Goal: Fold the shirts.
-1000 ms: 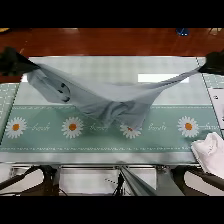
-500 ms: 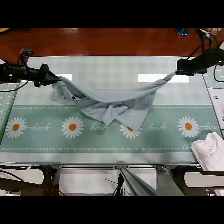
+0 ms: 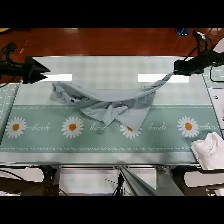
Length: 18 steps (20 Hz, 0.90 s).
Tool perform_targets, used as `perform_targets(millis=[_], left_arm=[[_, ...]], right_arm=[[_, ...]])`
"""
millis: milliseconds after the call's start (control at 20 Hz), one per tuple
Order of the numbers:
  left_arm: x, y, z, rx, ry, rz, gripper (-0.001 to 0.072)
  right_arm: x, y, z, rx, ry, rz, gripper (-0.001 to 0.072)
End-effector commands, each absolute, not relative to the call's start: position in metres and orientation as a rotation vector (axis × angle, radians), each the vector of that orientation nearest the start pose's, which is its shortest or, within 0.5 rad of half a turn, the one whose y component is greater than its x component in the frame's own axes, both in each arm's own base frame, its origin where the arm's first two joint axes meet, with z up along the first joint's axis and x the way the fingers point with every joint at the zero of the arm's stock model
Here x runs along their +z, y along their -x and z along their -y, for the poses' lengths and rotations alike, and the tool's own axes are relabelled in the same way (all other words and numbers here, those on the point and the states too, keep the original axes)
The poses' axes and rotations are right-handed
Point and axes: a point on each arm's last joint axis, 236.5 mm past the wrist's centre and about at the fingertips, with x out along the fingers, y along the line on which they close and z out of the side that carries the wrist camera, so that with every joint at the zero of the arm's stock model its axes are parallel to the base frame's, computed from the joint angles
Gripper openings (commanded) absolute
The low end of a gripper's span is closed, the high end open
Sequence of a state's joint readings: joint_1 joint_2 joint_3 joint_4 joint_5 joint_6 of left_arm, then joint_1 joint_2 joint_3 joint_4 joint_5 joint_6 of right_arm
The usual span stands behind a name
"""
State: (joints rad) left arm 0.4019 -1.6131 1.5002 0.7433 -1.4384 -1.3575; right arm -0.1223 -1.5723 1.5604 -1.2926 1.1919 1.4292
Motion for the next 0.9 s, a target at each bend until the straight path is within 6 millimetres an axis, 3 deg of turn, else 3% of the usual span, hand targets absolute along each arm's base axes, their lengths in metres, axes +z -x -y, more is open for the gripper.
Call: perform_targets(millis=[0, 100, 200, 300, 400, 550, 850], left_arm=[[0.046, -0.388, -0.047, -0.163, 0.635, -1.354, 0.0456], [0.041, -0.360, -0.019, -0.211, 0.696, -1.386, 0.0460], [0.018, -0.334, 0.016, -0.274, 0.733, -1.447, 0.0506], [-0.006, -0.317, 0.038, -0.305, 0.709, -1.488, 0.0547], [-0.003, -0.320, 0.046, -0.322, 0.723, -1.462, 0.0547], [0.012, -0.316, 0.077, -0.422, 0.751, -1.465, 0.0545], [-0.032, -0.307, 0.145, -0.409, 0.779, -1.479, 0.0545]], right_arm=[[0.033, -0.480, -0.002, 0.146, -0.188, -1.174, 0.0020], [0.033, -0.480, -0.002, 0.153, -0.178, -1.173, 0.0020], [0.033, -0.480, -0.002, 0.154, -0.174, -1.172, 0.0020], [0.032, -0.478, -0.002, 0.156, -0.174, -1.178, 0.0020], [0.032, -0.477, -0.003, 0.162, -0.167, -1.184, 0.0020], [0.033, -0.479, -0.002, 0.166, -0.158, -1.175, 0.0021], [0.033, -0.479, -0.002, 0.168, -0.154, -1.173, 0.0021]])
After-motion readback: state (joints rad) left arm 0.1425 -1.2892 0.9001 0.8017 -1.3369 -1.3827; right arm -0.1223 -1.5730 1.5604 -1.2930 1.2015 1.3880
